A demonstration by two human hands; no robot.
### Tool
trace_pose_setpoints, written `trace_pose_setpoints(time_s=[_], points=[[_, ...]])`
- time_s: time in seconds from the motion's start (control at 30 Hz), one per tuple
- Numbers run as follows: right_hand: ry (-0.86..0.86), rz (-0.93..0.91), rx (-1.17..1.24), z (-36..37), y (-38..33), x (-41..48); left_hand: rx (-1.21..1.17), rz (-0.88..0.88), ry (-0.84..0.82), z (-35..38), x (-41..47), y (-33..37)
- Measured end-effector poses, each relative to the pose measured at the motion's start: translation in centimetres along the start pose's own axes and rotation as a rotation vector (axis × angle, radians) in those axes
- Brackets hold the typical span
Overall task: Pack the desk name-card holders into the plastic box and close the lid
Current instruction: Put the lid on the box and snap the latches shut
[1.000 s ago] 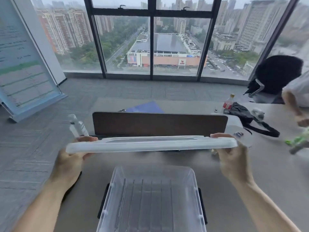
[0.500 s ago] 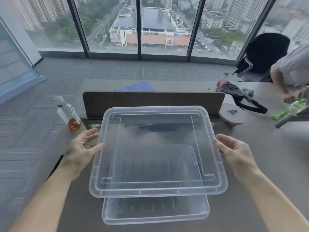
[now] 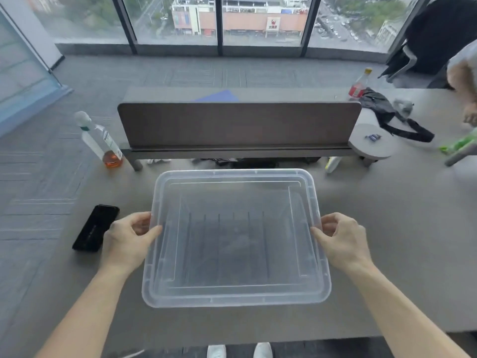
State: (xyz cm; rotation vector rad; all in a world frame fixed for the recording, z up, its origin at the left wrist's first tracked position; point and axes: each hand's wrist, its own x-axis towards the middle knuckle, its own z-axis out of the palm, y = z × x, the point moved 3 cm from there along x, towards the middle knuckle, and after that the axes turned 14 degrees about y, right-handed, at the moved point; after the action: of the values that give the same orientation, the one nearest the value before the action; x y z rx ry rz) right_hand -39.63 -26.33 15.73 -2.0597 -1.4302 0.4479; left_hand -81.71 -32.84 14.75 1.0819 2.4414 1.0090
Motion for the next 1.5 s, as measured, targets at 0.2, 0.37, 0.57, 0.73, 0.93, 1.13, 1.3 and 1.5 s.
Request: trace_pose_setpoints(time_s=[0.2, 0.37, 0.57, 0.73, 0.93, 1.13, 1.3, 1.5], points=[[-0.016, 0.044, -0.06, 3.4, 2.5, -0.1, 0.026, -0.062, 0.001, 3.5, -0.6, -1.8], [-0.041, 0.043, -0.073, 5.0, 3.6, 0.3, 0.074, -0.063, -0.012, 5.2, -0.3, -2.5], [-0.053, 0.058, -0.053, 5.4, 4.0, 0.2, 0.09, -0.077, -0.026, 5.6, -0.5, -2.7], [-0.095, 0.131, -0.062, 5.9, 4.8, 0.4, 0.034, -0.14, -0.03, 5.9, -0.1, -3.7], [-0.411, 0.615, 0.146, 6.8, 8.4, 0.5, -0.177, -0.569, -0.217, 6.5, -0.5, -5.9], [-0.381, 0.446, 0.201, 6.2, 6.9, 0.5, -0.063, -0.498, -0.298, 5.7, 0.4, -5.4], [-0.297, 0.288, 0.02, 5.6, 5.8, -0.2, 0.017, -0.373, -0.185, 5.4, -0.4, -4.1], [-0.273, 0.311, 0.006, 5.2, 4.3, -0.5, -0.009, -0.409, -0.123, 5.6, -1.0, -3.2]])
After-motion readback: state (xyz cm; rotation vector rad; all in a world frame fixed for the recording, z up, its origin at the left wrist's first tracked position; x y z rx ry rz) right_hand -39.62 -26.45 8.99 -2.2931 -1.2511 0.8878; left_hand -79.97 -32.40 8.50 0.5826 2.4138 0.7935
